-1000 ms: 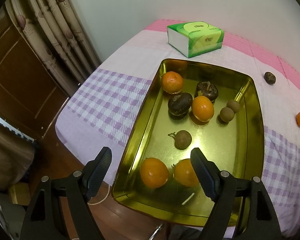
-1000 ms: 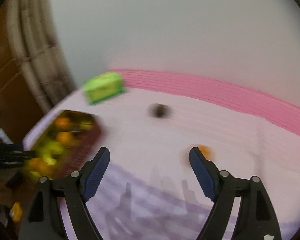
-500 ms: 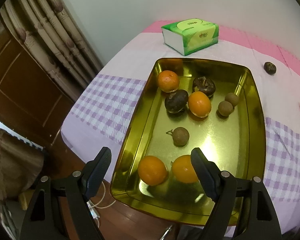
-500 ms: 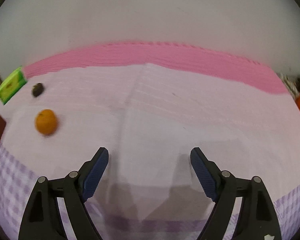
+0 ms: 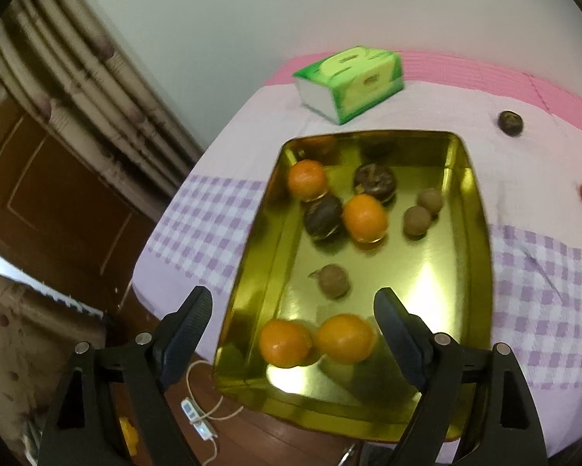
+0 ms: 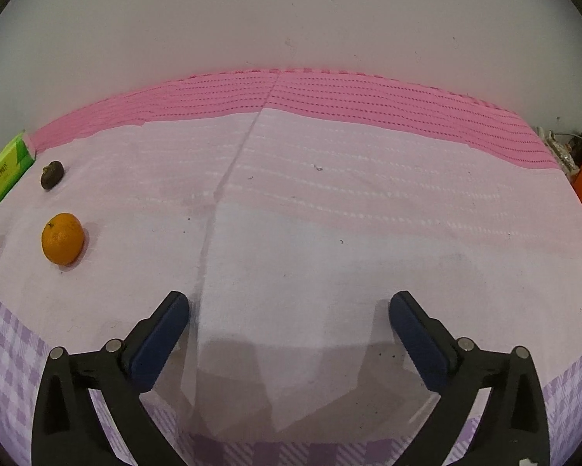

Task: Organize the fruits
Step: 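Move the left gripper to the loose mangosteen on the cloth and grasp it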

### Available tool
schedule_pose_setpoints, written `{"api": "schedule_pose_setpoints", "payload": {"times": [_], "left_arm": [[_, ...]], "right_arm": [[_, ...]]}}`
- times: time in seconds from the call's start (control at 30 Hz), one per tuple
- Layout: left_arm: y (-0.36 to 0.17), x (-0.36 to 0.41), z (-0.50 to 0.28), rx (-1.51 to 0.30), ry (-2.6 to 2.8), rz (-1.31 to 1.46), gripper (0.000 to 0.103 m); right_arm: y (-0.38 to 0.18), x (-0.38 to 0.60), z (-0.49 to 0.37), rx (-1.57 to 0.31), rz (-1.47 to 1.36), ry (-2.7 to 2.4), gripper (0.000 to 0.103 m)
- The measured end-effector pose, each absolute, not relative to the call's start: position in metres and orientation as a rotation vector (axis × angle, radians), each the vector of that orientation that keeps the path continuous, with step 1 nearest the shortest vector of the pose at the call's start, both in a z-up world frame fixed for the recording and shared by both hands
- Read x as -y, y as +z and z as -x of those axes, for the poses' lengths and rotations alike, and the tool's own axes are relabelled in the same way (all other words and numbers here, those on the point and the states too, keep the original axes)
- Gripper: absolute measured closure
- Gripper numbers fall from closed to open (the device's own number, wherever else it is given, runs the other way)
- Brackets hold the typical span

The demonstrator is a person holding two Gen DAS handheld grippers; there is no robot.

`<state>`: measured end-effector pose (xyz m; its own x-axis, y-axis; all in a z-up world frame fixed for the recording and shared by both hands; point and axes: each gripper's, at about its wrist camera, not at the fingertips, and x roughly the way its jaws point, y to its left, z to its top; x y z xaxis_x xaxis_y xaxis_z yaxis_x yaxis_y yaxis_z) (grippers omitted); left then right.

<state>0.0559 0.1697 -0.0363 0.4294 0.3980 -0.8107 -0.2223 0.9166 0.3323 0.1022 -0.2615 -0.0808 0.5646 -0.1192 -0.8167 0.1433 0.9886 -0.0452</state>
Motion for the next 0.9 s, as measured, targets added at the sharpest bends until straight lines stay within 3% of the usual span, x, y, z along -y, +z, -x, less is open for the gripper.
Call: {"api": "schedule_pose_setpoints", "payload": {"times": [0.4,0.9], "left_arm": [[-0.015,-0.083,-0.117,-1.011,0.218,-0.286,0.018],[-0.047,-0.010,-0.269,-1.169,-0.101,-0.113,0.018]], "right_arm": [[-0.082,0.265,-0.103,-0.958,-0.031,-0.149,0.000],[-0.079,0.269,-0.098,-0.946,-0.059,-0.136,0.000]]}}
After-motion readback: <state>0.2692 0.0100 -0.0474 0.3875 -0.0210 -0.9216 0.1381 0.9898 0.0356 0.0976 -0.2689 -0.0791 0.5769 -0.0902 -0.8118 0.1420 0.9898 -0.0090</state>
